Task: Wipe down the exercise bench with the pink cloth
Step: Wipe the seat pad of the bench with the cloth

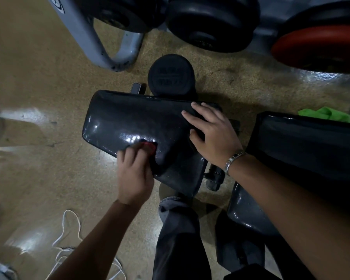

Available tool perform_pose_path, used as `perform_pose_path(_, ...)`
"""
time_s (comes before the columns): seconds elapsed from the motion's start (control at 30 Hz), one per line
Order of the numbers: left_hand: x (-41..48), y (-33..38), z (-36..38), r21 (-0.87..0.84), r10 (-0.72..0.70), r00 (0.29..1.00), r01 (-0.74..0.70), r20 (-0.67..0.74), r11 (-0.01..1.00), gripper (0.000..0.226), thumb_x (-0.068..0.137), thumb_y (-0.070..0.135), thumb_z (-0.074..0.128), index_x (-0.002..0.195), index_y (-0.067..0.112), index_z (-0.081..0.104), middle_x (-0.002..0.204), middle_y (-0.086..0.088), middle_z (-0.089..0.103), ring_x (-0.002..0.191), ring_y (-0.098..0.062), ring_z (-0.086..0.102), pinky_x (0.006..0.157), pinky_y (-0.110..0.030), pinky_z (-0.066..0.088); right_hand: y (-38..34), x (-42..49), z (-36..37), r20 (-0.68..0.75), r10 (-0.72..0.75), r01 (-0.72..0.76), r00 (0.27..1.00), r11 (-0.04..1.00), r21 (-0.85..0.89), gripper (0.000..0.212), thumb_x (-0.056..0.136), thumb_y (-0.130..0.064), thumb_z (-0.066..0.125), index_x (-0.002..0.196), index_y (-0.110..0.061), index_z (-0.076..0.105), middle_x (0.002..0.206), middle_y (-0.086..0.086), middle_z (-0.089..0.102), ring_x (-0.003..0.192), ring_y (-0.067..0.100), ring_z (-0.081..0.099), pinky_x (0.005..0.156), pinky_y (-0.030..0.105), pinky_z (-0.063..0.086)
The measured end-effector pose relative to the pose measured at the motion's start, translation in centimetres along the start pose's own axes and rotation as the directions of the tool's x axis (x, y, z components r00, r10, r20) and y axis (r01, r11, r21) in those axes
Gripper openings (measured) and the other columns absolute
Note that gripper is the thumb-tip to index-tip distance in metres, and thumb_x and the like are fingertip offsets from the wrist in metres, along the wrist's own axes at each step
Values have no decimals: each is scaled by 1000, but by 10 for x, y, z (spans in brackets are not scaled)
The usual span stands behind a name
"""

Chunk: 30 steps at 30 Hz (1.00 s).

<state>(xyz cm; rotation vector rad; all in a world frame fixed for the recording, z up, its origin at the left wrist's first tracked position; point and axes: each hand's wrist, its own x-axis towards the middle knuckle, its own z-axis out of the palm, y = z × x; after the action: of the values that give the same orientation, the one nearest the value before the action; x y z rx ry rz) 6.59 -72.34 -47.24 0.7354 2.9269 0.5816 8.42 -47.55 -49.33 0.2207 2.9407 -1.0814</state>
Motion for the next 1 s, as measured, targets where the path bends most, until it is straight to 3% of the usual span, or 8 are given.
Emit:
perform_pose_path(0.13, -2, -15, -8, 9, 272, 955, -275, 119, 962, 32, 96, 7, 46, 123, 16, 59, 120, -13, 66, 97, -28, 45, 81, -35, 40, 3, 1, -6, 29, -22, 21, 999, 999, 28, 47, 93, -21, 57, 139, -23, 61, 152, 4, 50, 142, 26, 43, 115, 47, 40)
perform_pose_path(0.27, 31, 8, -14, -66, -59, 998, 57, -32, 996, 29, 94, 6, 53, 119, 16, 64, 110, -5, 63, 98, -24, 44, 84, -34, 40, 6, -2, -20, 84, 21, -30, 996, 994, 107, 37, 95, -12, 59, 130, -17, 67, 150, 0, 53, 145, 16, 40, 117, 30, 35)
perform_pose_path(0.33, 44, 23, -6, -71, -123, 990, 119, -67, 990, 30, 95, 3, 56, 121, 15, 67, 112, -1, 65, 100, -22, 45, 87, -28, 37, 5, -11, -26, 85, 63, -71, 994, 992, 103, 30, 96, -13, 58, 122, -16, 72, 146, -1, 56, 141, 15, 43, 111, 28, 40)
perform_pose_path(0.53, 60, -3, -16, 19, 316, 944, -318, 92, 948, 31, 95, 9, 54, 123, 12, 67, 120, -7, 69, 97, -28, 51, 84, -39, 44, 0, -39, -37, 112, 104, -101, 988, 995, -26, 33, 94, -16, 61, 126, -14, 69, 138, 6, 58, 121, 28, 58, 87, 36, 57)
perform_pose_path(0.7, 107, 24, 1, 8, -49, 999, 49, -7, 999, 32, 95, 8, 50, 117, 18, 71, 113, 0, 72, 101, -31, 56, 90, -28, 32, -10, -35, -41, 192, 189, -187, 963, 982, -28, 40, 97, -20, 56, 137, -18, 62, 147, 2, 52, 128, 26, 55, 97, 34, 50)
perform_pose_path(0.77, 113, 45, 14, 2, -87, 996, 87, 8, 996, 36, 91, 11, 46, 116, 17, 71, 114, -1, 71, 103, -31, 54, 91, -32, 34, -12, -35, -44, 213, 202, -198, 956, 979, -38, 42, 98, -21, 53, 140, -20, 60, 151, 0, 49, 133, 24, 51, 100, 31, 47)
perform_pose_path(0.93, 99, 25, 4, 63, 299, 942, -311, 152, 948, 34, 88, 7, 51, 112, 10, 74, 115, -7, 71, 94, -34, 54, 80, -44, 45, -17, -35, -50, 318, 222, -202, 922, 975, -95, 50, 100, -28, 47, 150, -24, 46, 161, -3, 35, 139, 23, 41, 111, 32, 40)
perform_pose_path(1.0, 110, 16, 0, 69, 221, 967, -231, 128, 970, 33, 88, 8, 50, 112, 12, 74, 111, -6, 72, 94, -35, 56, 82, -45, 44, -19, -38, -50, 337, 225, -194, 914, 973, -124, 53, 100, -28, 49, 152, -22, 43, 162, -1, 32, 140, 26, 40, 116, 37, 35)
